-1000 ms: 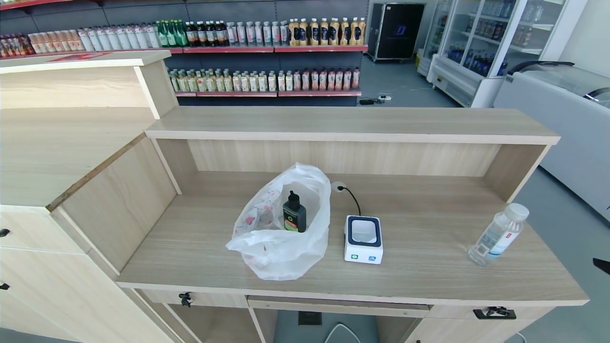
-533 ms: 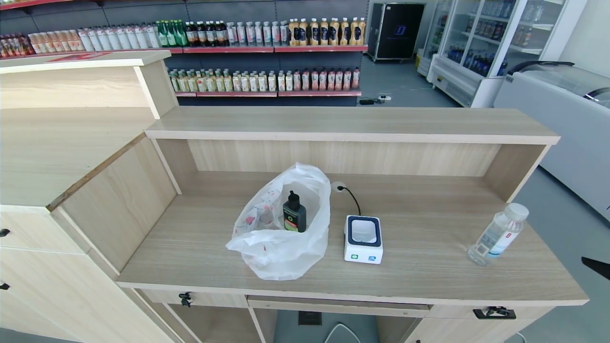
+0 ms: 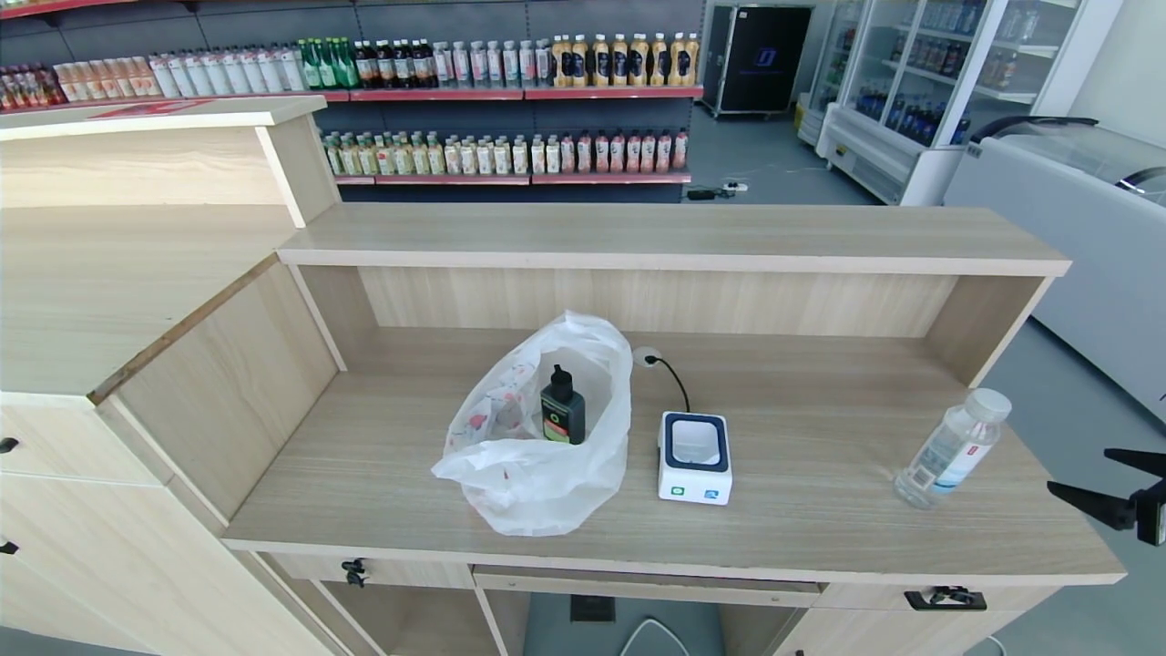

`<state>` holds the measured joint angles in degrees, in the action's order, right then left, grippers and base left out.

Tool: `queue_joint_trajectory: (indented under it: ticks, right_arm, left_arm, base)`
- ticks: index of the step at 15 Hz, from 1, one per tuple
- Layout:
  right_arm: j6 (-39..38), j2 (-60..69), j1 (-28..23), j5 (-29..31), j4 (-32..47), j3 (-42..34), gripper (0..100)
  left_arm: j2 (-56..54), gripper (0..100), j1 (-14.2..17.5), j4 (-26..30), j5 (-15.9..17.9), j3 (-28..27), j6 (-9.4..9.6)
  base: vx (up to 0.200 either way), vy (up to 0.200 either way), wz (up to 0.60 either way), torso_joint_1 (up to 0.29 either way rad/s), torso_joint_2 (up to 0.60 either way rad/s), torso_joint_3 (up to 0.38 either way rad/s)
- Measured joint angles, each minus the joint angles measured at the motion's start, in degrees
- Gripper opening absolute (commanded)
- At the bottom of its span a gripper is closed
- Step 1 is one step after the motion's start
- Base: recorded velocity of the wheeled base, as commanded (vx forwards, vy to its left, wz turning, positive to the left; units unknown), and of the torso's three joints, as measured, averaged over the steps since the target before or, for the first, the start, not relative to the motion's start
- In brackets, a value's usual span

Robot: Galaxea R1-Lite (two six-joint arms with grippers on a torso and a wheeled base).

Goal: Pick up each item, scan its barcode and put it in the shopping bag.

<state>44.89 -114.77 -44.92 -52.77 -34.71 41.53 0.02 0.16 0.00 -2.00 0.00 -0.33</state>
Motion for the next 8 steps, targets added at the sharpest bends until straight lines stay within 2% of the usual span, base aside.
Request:
queue_joint_trajectory:
  ticks: [8]
  right_arm:
    - [1.1,-6.1,5.7,-0.8,-3.3,3.8,100]
  left_arm:
    - [0.0,100,0.0,0.0,0.0,0.0,0.01]
  base:
    - [0.0,0.0,0.0,0.0,0.0,0.0]
